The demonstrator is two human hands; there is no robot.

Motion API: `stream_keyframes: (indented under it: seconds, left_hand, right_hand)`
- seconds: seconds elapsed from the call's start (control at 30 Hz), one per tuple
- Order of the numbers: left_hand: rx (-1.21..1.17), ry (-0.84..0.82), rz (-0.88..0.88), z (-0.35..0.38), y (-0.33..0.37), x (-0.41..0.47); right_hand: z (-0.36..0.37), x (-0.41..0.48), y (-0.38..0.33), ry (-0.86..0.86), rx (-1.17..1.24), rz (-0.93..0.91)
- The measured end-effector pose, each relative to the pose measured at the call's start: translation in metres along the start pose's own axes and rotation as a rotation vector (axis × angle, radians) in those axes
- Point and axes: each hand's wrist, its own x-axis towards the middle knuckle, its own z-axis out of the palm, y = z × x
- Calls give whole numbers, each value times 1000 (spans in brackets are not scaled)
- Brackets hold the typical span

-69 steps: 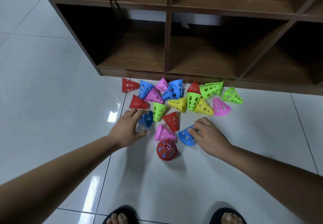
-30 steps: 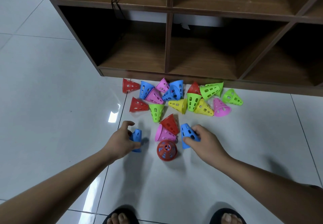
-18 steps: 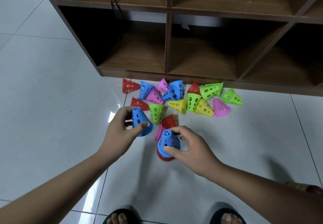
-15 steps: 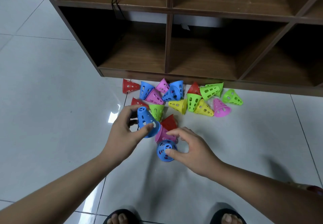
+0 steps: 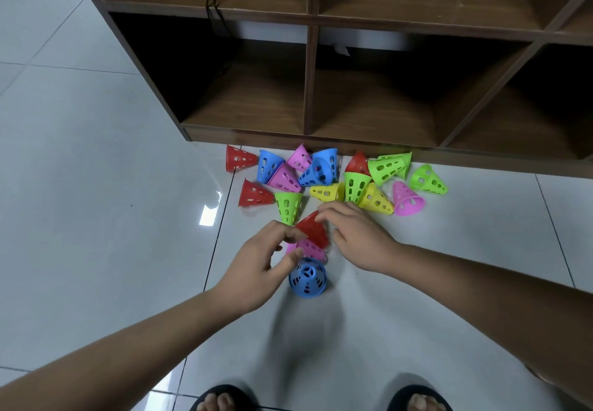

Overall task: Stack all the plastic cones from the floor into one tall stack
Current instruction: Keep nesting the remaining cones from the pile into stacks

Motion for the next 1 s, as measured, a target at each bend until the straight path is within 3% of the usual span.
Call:
stream_keyframes:
  seconds: [0.2, 0.33, 0.63, 1.0]
  left_hand:
    - [282, -169, 154, 3, -32, 14]
    - [451, -264, 177, 6, -55, 13]
    - [681, -127, 40, -7, -80, 10]
    - [465, -128, -117, -7, -106, 5]
  right_hand:
    - [2, 13, 8, -169, -172, -109]
    - [4, 7, 18, -141, -167, -76]
    - [9, -18, 32, -55, 130, 105]
    - [15, -36, 25, 105, 412, 419]
